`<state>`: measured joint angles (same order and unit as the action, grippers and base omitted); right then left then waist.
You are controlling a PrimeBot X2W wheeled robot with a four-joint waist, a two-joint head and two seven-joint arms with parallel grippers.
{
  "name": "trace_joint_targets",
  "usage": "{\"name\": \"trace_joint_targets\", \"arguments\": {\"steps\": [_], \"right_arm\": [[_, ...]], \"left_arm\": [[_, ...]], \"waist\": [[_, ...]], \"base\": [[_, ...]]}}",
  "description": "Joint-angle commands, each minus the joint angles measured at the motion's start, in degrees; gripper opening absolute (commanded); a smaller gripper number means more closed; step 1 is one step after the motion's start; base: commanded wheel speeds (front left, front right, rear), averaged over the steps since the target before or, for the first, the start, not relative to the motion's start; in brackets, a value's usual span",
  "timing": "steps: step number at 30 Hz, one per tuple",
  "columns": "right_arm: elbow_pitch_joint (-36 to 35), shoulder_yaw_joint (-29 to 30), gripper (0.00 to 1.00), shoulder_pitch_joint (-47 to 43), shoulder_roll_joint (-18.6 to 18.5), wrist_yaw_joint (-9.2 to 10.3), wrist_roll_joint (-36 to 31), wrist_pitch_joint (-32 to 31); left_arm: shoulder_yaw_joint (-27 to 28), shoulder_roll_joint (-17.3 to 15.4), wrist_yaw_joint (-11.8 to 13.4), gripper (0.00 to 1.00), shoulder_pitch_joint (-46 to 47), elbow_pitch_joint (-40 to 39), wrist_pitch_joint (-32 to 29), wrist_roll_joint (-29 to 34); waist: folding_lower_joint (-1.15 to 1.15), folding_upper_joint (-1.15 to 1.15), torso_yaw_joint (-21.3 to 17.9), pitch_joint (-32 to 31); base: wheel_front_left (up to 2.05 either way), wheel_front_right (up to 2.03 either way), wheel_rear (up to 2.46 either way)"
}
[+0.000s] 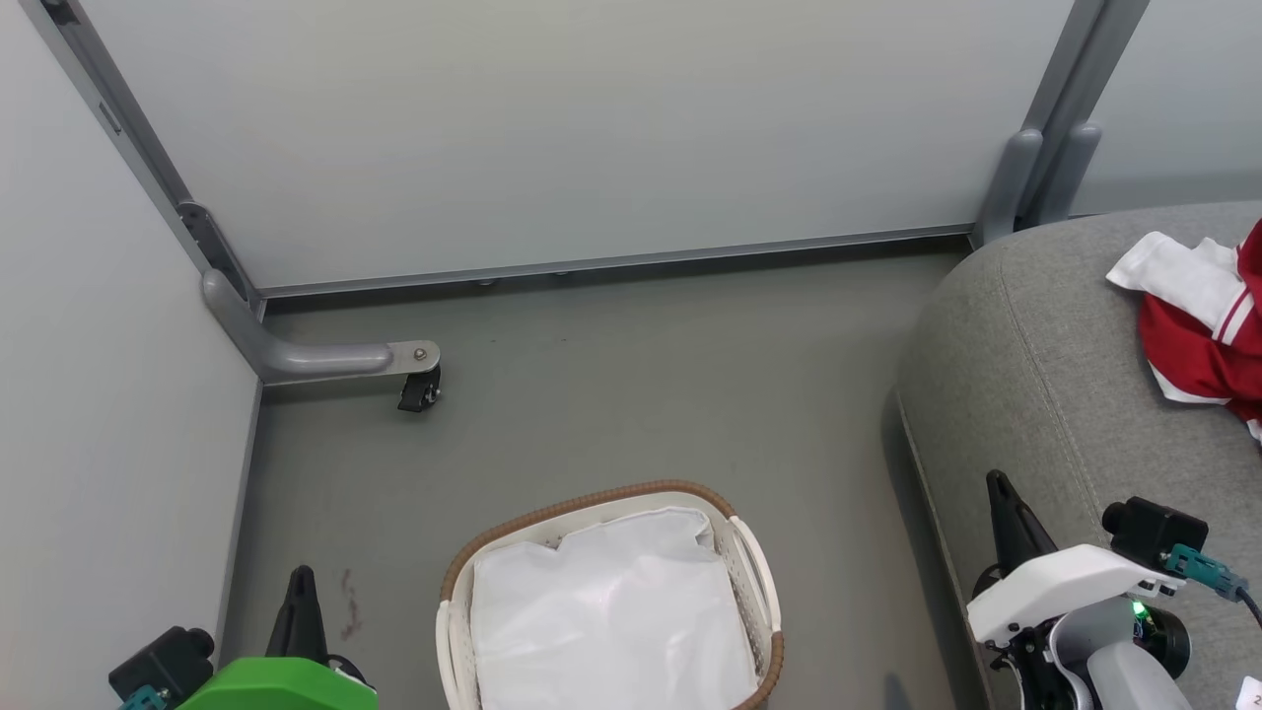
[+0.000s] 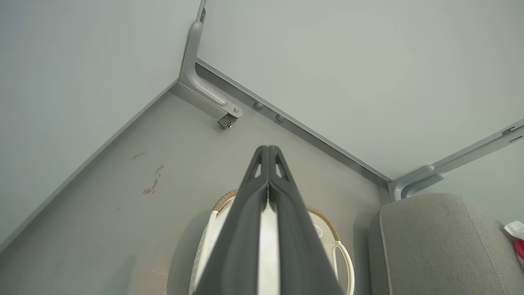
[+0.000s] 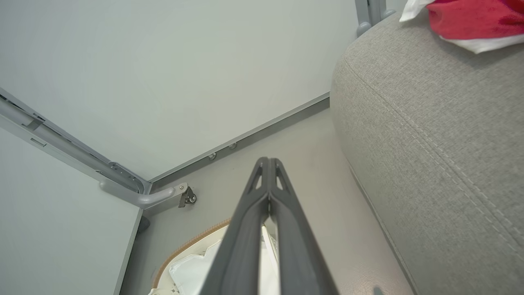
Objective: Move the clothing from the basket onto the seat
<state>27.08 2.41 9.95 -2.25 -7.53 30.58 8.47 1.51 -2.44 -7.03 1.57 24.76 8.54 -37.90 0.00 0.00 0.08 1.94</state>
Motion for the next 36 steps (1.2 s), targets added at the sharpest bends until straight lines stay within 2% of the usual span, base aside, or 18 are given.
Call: {"name": "trace_joint_targets", "arguments": {"steps": [1,36], "right_arm": [[-1.4,0.3,0.00,0.2,-0.4,0.01,2.6,-0.6],[-6.8,2.1,0.00,-1.7,-0.6,0.03,29.5,-7.2]], "left_arm": [[0.3,-0.3,-0.1,0.00,1.7,-1.2,-0.5,-2.3],[2.5,-0.4,-0.4,0.00,3.3,-5.7,-7.2,-26.1]], "waist": [[0.00,0.00,0.0,0.0],[0.00,0.00,0.0,-0.6]], "base": [[0.00,0.00,0.00],[0.00,0.00,0.00]]}}
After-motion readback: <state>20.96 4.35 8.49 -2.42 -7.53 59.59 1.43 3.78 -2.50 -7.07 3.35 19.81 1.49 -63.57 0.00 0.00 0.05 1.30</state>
